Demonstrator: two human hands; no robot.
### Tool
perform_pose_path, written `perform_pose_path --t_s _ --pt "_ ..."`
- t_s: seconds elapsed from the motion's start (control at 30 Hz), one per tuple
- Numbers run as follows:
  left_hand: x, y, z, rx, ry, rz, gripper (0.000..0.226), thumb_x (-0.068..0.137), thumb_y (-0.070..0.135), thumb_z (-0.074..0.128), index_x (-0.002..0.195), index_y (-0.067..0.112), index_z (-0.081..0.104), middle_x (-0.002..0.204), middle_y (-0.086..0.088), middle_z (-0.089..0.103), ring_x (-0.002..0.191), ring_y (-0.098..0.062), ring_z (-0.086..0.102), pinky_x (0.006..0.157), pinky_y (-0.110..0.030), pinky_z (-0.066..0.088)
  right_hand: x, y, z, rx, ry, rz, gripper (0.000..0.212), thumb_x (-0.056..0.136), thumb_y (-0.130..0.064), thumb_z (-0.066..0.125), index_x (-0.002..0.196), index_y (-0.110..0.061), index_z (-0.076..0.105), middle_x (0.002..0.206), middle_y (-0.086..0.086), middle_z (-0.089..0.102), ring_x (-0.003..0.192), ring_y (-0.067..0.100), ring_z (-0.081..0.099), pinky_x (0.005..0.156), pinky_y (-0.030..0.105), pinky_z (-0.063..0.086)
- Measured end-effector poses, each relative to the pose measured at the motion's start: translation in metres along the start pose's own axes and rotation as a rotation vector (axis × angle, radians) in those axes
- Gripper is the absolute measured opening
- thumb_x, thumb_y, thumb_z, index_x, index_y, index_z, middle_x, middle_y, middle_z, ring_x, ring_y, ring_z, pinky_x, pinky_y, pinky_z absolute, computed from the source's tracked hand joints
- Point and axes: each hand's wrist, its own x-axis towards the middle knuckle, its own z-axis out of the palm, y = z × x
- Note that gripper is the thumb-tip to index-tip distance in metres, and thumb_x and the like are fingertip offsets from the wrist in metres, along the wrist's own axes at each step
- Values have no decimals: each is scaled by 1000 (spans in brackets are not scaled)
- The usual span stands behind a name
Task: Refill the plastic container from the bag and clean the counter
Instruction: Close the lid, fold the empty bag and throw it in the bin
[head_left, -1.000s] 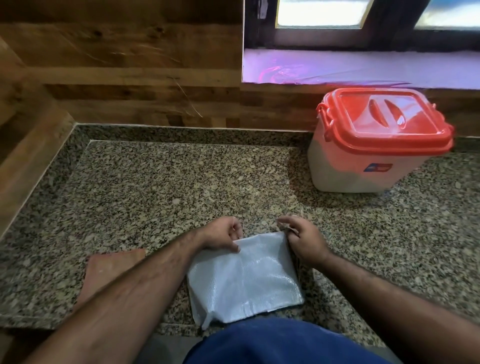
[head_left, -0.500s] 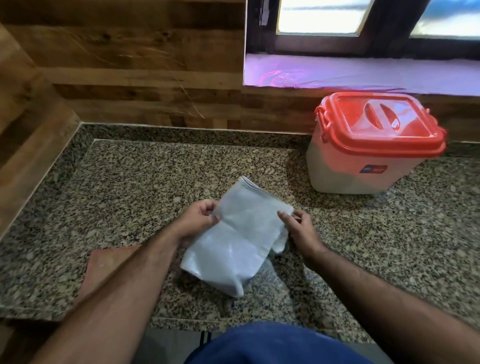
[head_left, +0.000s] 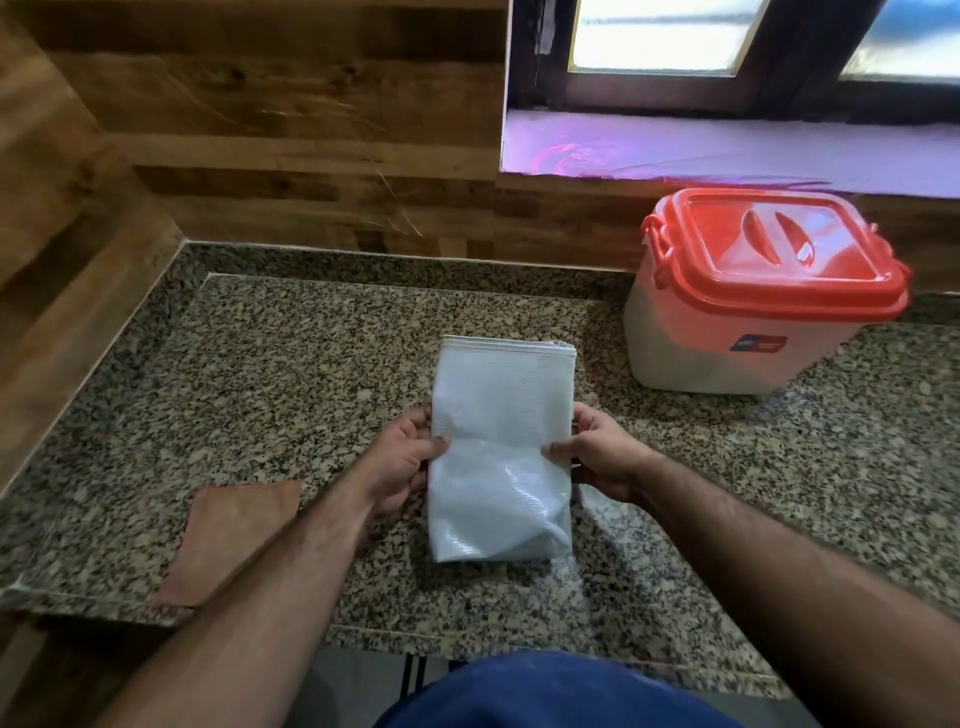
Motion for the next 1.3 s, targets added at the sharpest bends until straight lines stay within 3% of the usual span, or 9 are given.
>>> perform_pose_path --t_s 0.23,0.33,0.47,0.7,0.8,0.9,1.1,1.17,1.3 --pt "-6 11 -3 113 -32 33 39 93 -12 71 130 1 72 127 -27 75 101 -30 80 73 -39 69 6 -1 -3 1 37 -74 29 91 21 64 106 -1 75 109 24 78 96 36 77 93 55 63" --pt "-8 17 2 123 14 70 15 90 -12 72 104 -7 77 120 -27 77 102 -33 78 75 -43 70 4 -5 -3 22 -11 -107 26 94 19 62 101 0 78 103 19 80 91 31 77 85 43 67" --pt "-4 23 4 159 -1 75 22 85 -29 58 80 -14 74 125 -16 79 119 -36 75 77 -39 69 3 -11 -8 106 4 -44 28 97 17 54 92 0 76 102 23 78 81 28 75 72 39 66" --pt "-1 22 25 151 137 305 48 73 -34 55 56 5 76 113 -13 83 116 -39 75 88 -44 64 8 -23 -10 159 -231 166 63 86 -55 70 130 -10 70 121 20 71 109 39 68 90 53 57" --pt "2 24 29 94 215 364 44 71 -34 55 57 3 74 111 -14 82 115 -40 75 94 -55 64 3 -33 -2 18 -356 141 43 85 -19 79 125 -6 68 115 18 73 97 31 75 78 44 65" --pt "3 22 29 32 214 325 46 79 -31 57 62 6 78 113 -11 83 120 -43 73 91 -53 65 12 -33 -7 -16 -232 117 47 70 7 83 112 -7 68 104 18 77 88 34 78 74 46 67" --pt "-19 20 16 -117 130 152 34 110 25 54 141 15 64 139 -23 69 118 -35 68 95 -47 58 26 -30 -1 -129 -88 104 42 74 23 78 104 -7 72 99 19 77 83 35 79 70 47 68" --pt "-30 16 12 97 88 40 56 99 42 74 146 18 56 136 -20 70 115 -31 71 89 -47 64 26 -30 9 -165 -90 74 40 76 24 77 98 -8 71 93 17 77 75 30 79 58 40 66" --pt "-50 -5 0 301 239 -17 118 45 26 114 145 26 51 134 -8 75 121 -28 75 97 -52 65 26 -32 35 -189 -160 33 38 79 26 73 98 -6 69 84 12 77 63 23 77 50 34 62"
